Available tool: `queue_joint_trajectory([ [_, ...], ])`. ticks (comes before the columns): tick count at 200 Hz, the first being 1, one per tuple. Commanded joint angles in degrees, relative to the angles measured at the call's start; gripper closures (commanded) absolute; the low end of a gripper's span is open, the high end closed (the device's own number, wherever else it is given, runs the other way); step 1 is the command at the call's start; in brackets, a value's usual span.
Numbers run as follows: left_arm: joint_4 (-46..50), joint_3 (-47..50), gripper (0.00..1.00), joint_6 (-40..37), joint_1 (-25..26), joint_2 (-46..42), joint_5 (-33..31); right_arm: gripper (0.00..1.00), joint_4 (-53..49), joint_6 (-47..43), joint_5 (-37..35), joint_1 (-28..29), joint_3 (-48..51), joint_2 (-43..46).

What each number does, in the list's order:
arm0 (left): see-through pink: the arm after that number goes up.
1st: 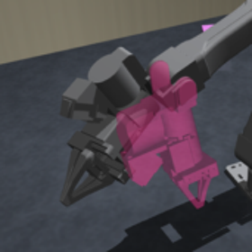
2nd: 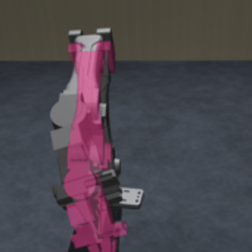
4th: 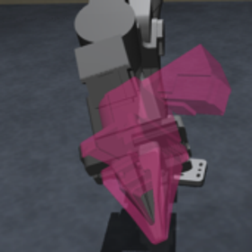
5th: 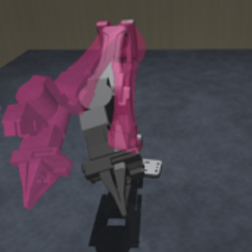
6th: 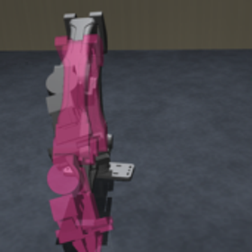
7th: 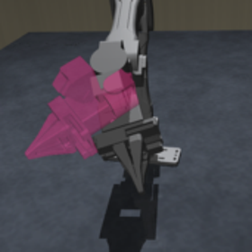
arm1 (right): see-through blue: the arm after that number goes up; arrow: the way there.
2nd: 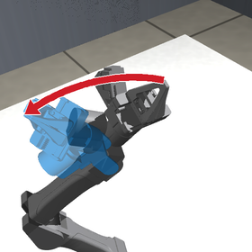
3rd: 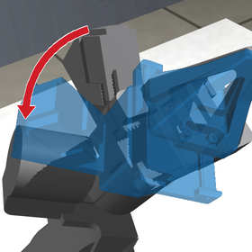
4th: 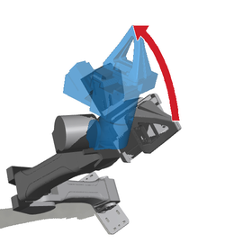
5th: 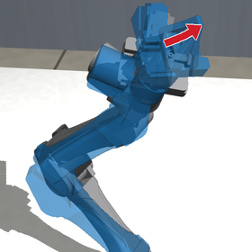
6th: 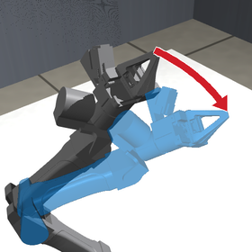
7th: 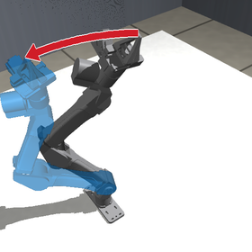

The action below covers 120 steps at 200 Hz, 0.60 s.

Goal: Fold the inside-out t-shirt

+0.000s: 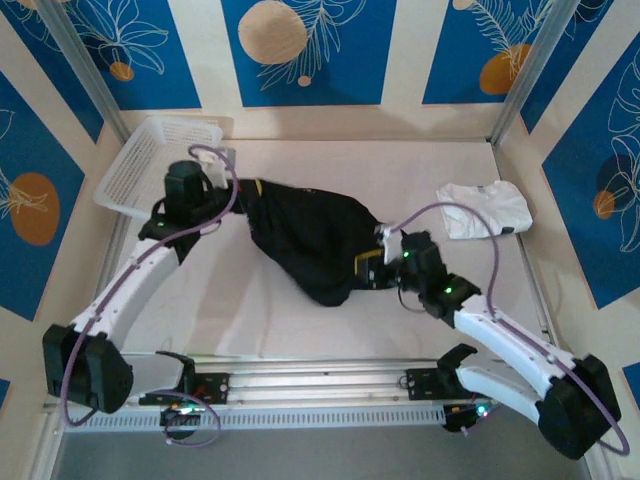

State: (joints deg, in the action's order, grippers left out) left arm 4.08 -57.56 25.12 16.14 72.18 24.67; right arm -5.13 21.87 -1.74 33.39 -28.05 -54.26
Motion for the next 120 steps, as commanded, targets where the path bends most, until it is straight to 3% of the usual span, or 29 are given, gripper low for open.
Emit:
queue_joint_trajectory([
  [1,-3.35,2.49,1.0,0.61,-0.05,-1.45,7.3,0.61,1.68,1.36,-3.78,2.74,-1.1,0.05],
  [33,-2.28,6.59,1.0,-0.17,-0.06,-4.14,6.32,0.47,-0.11,-1.72,-7.51,3.16,-4.69,-3.53],
  [120,0.12,8.08,1.0,-0.28,-0.06,-6.91,3.24,0.4,8.63,-0.53,-3.32,4.35,-21.56,-35.74],
])
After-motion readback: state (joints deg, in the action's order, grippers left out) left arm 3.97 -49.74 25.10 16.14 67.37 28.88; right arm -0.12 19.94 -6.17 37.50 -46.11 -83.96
